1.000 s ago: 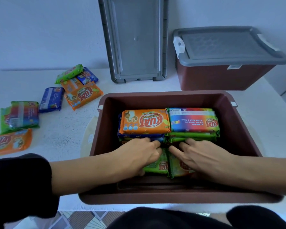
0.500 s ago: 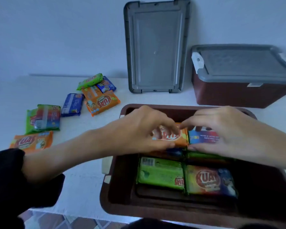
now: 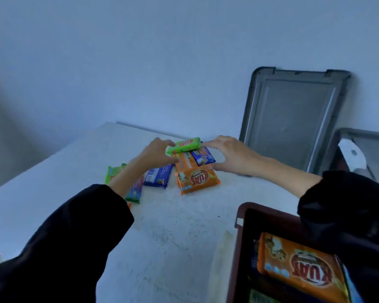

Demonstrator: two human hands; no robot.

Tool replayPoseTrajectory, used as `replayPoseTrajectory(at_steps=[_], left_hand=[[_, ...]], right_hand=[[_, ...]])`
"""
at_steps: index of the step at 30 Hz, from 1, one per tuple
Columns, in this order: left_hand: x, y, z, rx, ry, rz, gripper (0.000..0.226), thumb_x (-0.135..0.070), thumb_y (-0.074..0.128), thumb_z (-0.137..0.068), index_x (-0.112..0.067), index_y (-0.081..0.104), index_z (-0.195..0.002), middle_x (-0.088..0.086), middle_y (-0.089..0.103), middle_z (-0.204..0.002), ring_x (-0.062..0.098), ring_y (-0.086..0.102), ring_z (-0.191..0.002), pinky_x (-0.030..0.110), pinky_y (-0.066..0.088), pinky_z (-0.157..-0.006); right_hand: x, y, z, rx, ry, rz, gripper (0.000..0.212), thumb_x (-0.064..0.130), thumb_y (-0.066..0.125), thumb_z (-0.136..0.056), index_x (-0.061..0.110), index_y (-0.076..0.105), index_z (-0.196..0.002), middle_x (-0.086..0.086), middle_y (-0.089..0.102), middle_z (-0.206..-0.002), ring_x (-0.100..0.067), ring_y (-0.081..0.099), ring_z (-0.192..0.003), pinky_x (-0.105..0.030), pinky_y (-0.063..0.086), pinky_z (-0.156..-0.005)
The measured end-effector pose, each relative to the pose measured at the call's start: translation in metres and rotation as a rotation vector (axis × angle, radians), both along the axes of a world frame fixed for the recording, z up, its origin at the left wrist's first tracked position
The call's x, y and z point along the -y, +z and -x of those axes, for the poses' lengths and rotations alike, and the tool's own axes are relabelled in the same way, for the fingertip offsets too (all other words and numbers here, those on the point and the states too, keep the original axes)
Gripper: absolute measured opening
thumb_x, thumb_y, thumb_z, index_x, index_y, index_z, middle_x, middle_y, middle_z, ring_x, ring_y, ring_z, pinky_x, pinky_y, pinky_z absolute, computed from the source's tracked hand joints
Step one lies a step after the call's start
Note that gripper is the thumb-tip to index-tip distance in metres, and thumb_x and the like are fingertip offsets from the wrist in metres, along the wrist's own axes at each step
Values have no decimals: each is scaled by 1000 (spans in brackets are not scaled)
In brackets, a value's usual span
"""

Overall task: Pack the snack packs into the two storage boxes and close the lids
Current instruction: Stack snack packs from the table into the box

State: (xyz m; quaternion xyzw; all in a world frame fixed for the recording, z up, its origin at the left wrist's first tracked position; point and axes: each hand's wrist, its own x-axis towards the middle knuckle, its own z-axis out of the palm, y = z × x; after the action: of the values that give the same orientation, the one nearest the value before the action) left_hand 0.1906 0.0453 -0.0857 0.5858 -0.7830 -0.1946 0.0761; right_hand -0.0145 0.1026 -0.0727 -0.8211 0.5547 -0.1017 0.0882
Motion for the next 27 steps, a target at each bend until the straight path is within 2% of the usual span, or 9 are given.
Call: replayPoseTrajectory(at_steps=[2,6,9,12,14,16,20,24,27], left_hand=[[14,-23,-7,30,62,-81,59,-32,61,-86,-19,37,-139,19,36,-137,32,42,-124,36,37,-99],[30,-60,-10,96,102,-116,65,-37,56,-88,-21,28,-144,23,34,-138,37,41,-124,39,37,-100],[32,-72,-10,158,112,-75,63,-40,53,-89,-20,29,-143,24,36,-135,39,36,-124,41,35,-100],[32,-79,-10,184,122,-34,60,-41,53,-88,-21,33,-141,23,42,-131,38,40,-121,39,36,-97],[33,-82,-10,179,142,8,58,-43,57,-85,-23,40,-137,20,51,-124,35,46,-114,36,41,-90],[32,-78,-9,129,183,30,60,-42,64,-79,-24,47,-133,14,59,-118,32,52,-108,35,46,-82],[30,-64,-7,51,198,34,61,-39,73,-73,-18,55,-127,9,63,-117,26,57,-105,32,46,-81],[19,-33,-8,-68,148,62,59,-32,73,-74,-20,54,-129,8,67,-111,18,58,-87,24,44,-62],[1,2,-1,-191,52,127,60,-27,76,-71,-25,55,-127,7,67,-110,14,57,-80,17,44,-58]], right_hand=[[23,-20,-9,-16,6,-37,58,28,64,-84,25,42,-137,-5,52,-112,-24,49,-110,-27,39,-79],[50,-63,-14,-81,109,-191,78,50,66,-77,24,32,-142,-5,44,-136,-21,39,-125,-29,34,-99],[51,-81,-13,-129,209,-227,85,47,70,-74,30,25,-144,-2,35,-143,-17,32,-130,-28,29,-103],[50,-87,-10,-123,228,-159,77,41,67,-80,35,24,-144,1,31,-147,-15,29,-134,-27,28,-106],[49,-87,-10,-128,226,-110,71,38,65,-82,35,27,-143,3,37,-144,-14,34,-130,-24,32,-100],[48,-86,-13,-141,220,-76,69,38,66,-81,33,32,-141,3,46,-136,-14,42,-121,-20,34,-88],[43,-71,-13,-170,188,-19,70,35,71,-75,30,40,-138,-2,55,-122,-17,49,-107,-22,34,-75],[19,-31,4,-48,84,26,75,31,75,-71,32,41,-138,1,57,-115,-12,51,-98,-25,41,-75],[-12,4,25,11,-1,83,75,33,79,-67,30,47,-134,2,60,-107,-13,55,-94,-24,41,-75]])
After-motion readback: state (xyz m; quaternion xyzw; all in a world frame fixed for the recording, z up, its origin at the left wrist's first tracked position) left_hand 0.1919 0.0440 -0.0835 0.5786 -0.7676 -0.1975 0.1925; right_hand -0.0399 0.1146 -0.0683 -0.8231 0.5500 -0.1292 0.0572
